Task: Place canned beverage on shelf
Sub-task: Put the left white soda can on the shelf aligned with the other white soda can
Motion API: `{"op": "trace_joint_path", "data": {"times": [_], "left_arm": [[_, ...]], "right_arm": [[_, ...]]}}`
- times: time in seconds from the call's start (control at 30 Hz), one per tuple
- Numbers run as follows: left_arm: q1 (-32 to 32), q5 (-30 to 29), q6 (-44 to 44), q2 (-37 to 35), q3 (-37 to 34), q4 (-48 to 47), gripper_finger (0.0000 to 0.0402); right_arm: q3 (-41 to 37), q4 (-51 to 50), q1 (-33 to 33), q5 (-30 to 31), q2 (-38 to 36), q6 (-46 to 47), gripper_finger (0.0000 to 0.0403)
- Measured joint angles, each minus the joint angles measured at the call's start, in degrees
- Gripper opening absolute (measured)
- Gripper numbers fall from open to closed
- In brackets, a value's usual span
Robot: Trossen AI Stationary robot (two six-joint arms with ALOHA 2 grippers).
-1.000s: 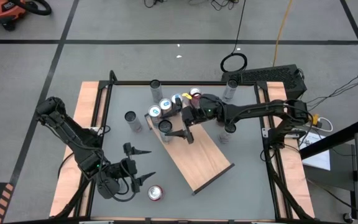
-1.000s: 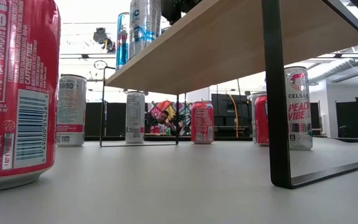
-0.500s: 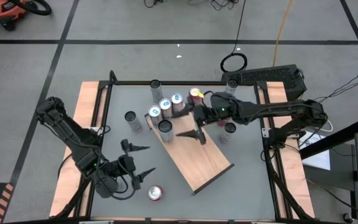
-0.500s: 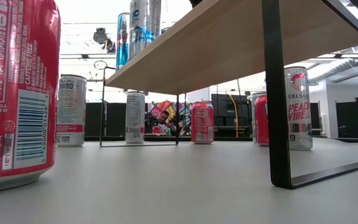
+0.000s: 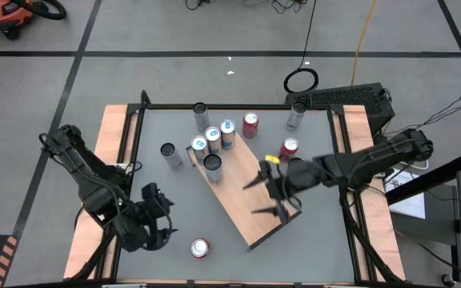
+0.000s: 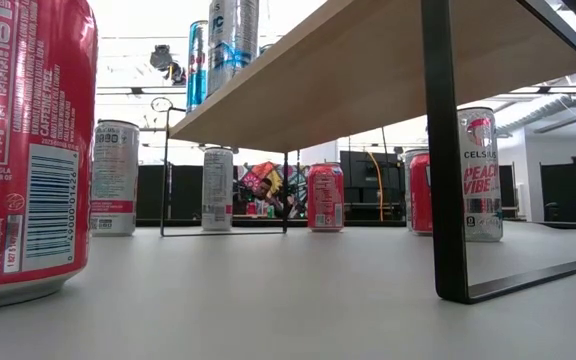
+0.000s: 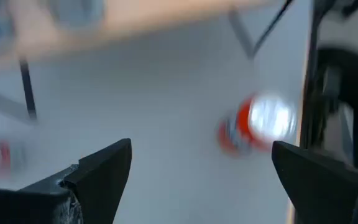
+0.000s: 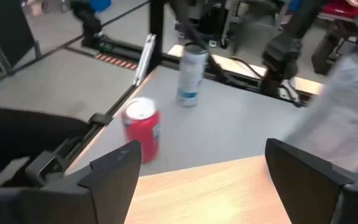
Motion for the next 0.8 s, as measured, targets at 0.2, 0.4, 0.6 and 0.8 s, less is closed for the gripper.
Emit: {"op": "trace_joint_path", "data": {"times": [0.2, 0.4, 0.6, 0.8], "left_arm": [[-0.18, 14.09, -11.25, 2.00, 0.00, -9.10, 0.0382], [-0.17, 23.49, -16.63, 4.35, 0.00, -10.96, 0.0382], [-0.88, 28.83, -20.61, 5.10, 0.00, -11.10, 0.0382], [-2.92, 31.59, -24.80, 5.10, 0.00, -14.80, 0.0382]], "right_arm": [[-3.19, 6.27, 6.63, 7.53, 1.67, -0.21, 0.0315], [-3.25, 10.46, 9.49, 8.19, 4.92, -0.78, 0.0315], [-3.25, 12.84, 10.74, 8.15, 7.80, -1.56, 0.0315], [-3.25, 13.39, 10.72, 8.13, 9.11, -1.73, 0.0315]]}}
